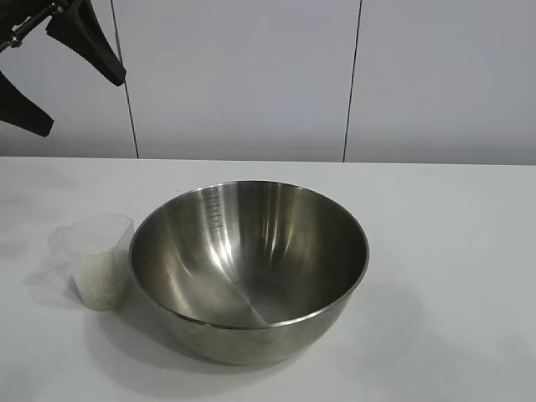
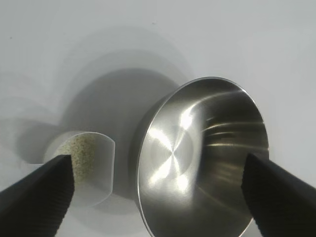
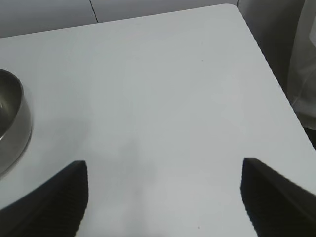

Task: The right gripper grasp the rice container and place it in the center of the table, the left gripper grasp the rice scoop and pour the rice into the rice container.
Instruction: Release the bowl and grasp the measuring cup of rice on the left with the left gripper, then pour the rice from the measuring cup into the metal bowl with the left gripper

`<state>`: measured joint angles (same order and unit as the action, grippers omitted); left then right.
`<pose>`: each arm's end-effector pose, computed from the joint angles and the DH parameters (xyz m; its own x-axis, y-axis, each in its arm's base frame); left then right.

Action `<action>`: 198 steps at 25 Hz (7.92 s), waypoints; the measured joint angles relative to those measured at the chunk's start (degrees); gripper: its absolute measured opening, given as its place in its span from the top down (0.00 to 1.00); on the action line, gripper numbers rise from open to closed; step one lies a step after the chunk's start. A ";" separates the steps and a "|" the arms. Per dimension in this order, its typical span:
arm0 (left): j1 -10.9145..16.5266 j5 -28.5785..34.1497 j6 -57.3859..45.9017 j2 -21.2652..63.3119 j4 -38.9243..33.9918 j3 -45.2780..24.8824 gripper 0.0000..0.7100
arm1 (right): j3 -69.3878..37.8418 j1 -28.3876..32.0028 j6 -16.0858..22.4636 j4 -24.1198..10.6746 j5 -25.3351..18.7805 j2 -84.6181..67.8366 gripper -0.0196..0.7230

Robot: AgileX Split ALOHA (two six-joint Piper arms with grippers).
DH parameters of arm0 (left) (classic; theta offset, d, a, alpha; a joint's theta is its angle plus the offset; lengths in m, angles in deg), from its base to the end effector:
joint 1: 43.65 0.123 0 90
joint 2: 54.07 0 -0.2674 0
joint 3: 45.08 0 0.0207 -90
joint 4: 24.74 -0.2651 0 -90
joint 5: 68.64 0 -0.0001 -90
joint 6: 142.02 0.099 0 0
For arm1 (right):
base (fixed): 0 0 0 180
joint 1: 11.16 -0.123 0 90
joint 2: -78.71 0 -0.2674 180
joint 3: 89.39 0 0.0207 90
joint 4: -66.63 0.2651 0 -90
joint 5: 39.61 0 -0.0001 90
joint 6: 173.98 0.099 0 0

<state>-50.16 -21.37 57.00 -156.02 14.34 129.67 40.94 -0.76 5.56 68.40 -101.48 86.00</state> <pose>0.3546 -0.0866 0.2522 -0.8830 -0.0516 -0.4666 0.2016 0.8560 -0.4761 0.0323 -0.0032 0.2710 -0.4731 0.0935 -0.8760 0.1601 0.9869 0.0189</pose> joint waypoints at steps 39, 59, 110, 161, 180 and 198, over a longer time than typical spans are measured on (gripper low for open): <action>-14.93 -112.15 -11.90 0.70 -18.09 -60.81 0.16 | 0.00 0.00 0.46 0.00 -0.08 0.00 0.20; -14.93 -113.08 -9.95 -18.85 -22.90 -60.93 0.16 | 0.00 0.00 0.46 0.00 -0.08 -0.02 0.20; -8.70 -113.26 -8.90 -24.30 -34.54 -48.41 0.22 | 0.00 0.00 0.46 0.00 -0.12 -0.02 0.20; -18.86 -62.07 12.31 3.73 -54.45 -21.94 0.99 | 0.00 0.00 0.46 0.29 -0.10 -0.02 0.20; -35.39 -60.55 68.78 -6.84 -60.81 -17.68 0.99 | 0.00 0.00 0.46 0.36 -0.10 -0.02 0.20; -35.39 -68.69 102.63 -7.62 -61.39 -17.68 0.99 | 0.00 -3.50 0.46 0.39 -0.09 -0.02 0.20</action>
<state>-85.56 -90.06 159.63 -163.64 -47.05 112.00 40.94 -4.26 6.02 68.79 -101.57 85.98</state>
